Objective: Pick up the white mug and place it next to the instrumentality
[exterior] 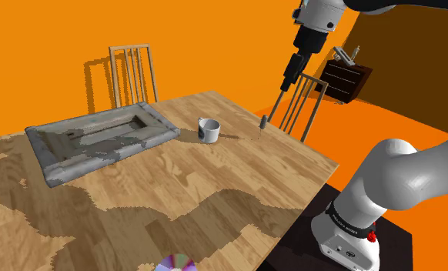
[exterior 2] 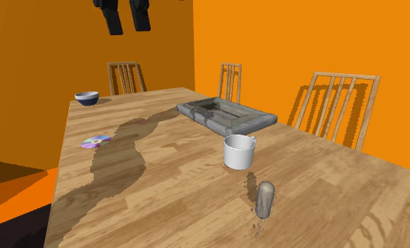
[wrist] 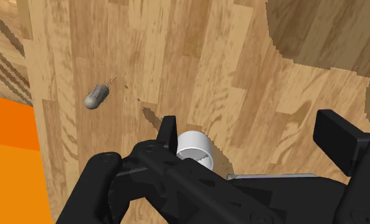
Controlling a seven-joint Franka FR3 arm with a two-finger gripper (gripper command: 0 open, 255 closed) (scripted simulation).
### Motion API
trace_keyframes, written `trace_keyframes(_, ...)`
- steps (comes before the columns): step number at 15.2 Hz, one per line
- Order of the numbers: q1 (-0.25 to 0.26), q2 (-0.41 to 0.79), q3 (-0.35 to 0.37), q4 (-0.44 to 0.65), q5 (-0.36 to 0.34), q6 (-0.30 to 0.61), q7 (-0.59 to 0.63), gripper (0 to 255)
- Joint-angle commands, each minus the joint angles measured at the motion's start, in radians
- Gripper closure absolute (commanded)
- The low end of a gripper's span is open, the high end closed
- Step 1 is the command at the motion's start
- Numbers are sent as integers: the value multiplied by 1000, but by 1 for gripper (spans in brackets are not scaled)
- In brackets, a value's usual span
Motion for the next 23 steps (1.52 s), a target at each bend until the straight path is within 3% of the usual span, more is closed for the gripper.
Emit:
trace_keyframes(1,0,0,0,0,0,0,0,0)
trace_keyframes(12,1,352,40,9,-11,317,34,0)
trace_keyframes(23,0,770,67,181,-63,535,87,0)
